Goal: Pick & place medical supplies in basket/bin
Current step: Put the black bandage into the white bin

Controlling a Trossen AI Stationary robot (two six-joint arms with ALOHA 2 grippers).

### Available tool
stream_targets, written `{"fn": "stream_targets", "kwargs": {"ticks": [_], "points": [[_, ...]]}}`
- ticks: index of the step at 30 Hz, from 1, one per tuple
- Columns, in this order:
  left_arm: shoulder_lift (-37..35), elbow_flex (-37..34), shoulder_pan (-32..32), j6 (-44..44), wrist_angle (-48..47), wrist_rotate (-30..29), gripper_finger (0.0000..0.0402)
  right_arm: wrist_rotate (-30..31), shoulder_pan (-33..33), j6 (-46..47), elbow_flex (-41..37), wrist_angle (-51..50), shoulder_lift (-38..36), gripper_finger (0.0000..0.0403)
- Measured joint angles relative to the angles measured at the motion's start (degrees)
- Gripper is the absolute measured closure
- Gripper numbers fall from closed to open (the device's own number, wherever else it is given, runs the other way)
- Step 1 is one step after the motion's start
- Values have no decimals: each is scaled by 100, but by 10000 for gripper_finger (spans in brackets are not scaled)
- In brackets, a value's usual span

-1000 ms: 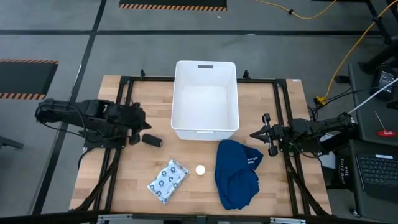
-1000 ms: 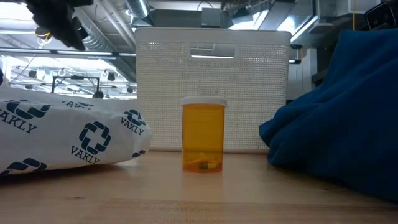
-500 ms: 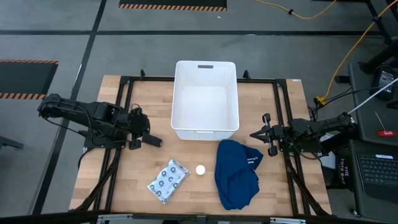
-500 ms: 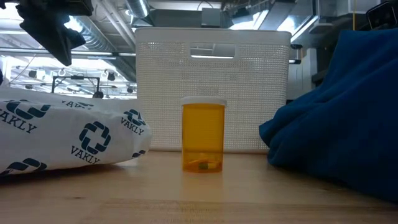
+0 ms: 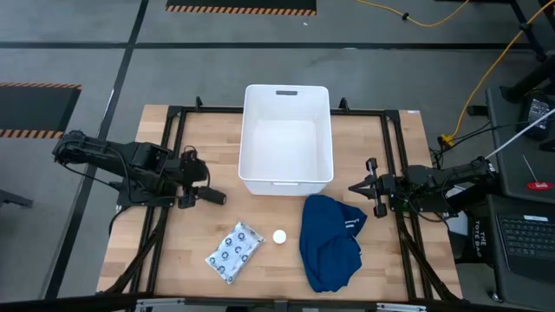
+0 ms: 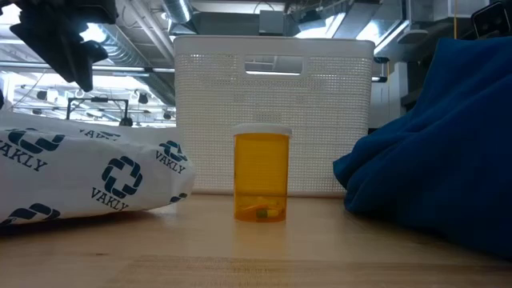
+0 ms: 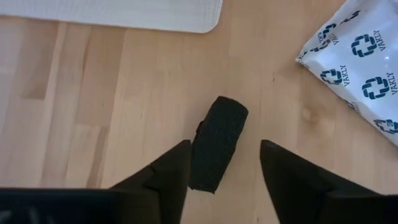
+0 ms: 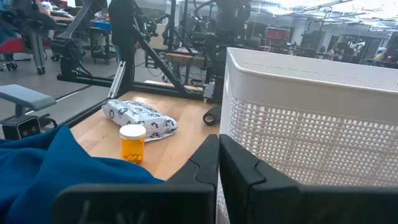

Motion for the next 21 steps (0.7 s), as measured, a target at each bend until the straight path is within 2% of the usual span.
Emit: {"fn": "stream_targets", "kwargs": {"ticks": [8, 17, 21], "points": [[-5, -91, -121, -186, 48, 95, 146, -2, 0, -7, 0, 0, 0, 386], [13, -881, -415, -463, 34, 87, 142, -4, 0, -1, 0, 0, 1, 386], [44, -1111, -496, -787, 401, 99, 142, -4, 0, 7, 0, 0, 0, 386]]}}
